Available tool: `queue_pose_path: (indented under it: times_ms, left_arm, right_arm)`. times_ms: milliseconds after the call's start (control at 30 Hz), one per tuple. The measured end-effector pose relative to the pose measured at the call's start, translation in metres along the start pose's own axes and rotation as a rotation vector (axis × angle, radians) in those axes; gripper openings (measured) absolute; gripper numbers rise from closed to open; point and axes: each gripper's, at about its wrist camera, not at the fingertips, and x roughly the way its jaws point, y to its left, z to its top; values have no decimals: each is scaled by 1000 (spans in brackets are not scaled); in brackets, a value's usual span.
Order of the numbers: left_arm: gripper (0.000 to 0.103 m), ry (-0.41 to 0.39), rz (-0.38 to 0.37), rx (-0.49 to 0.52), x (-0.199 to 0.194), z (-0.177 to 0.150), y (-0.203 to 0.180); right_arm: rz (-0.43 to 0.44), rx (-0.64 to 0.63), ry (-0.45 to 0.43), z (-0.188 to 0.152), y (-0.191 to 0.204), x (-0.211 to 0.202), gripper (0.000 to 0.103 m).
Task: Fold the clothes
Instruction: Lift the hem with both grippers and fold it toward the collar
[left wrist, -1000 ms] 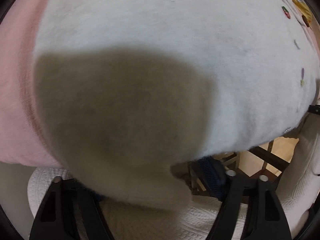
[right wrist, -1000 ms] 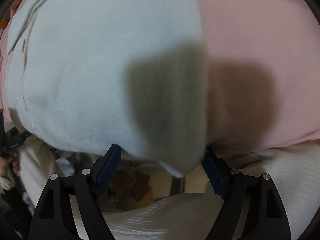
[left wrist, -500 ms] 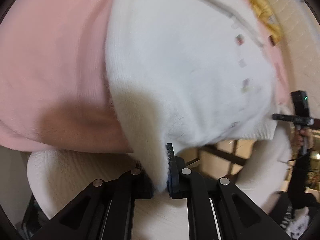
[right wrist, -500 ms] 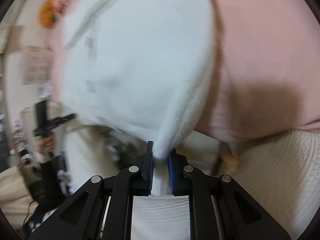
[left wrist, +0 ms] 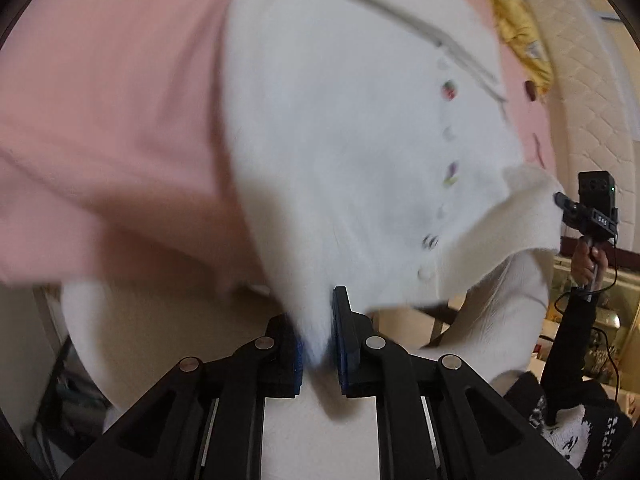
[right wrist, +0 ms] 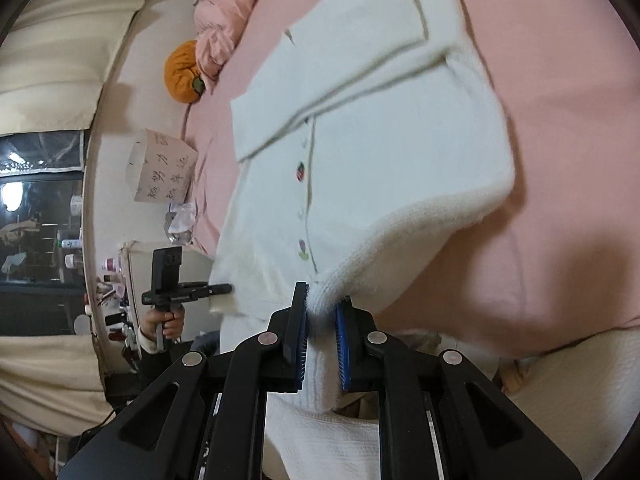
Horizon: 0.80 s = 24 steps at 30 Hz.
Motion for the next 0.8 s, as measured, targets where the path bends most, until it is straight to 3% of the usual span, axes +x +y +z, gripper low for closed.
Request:
queue_pose_path:
  times_ms: [200, 400, 500, 600, 700, 800]
  left_arm:
    - [15, 86, -58, 10, 36, -22, -13]
    - [10, -6, -45, -36, 30, 2, -6]
    - [10, -10, -25, -45, 25, 7, -1]
    - [10, -37, -59, -30, 15, 5, -4]
    - [10, -117, -129, -18, -6, 4, -8]
    - [10, -188, -135, -12, -26, 9, -16]
  right_arm:
    - [13, 28, 26, -4, -16, 7, 13]
    - [24, 47, 2, -2, -20, 4, 13]
    - [23, 53, -10, -3, -21, -1, 13]
    - [22, 61, -17, -6, -23, -4, 13]
    - [26, 76, -26, -6, -27, -6, 13]
    - [38, 84, -50, -3, -28, -9, 13]
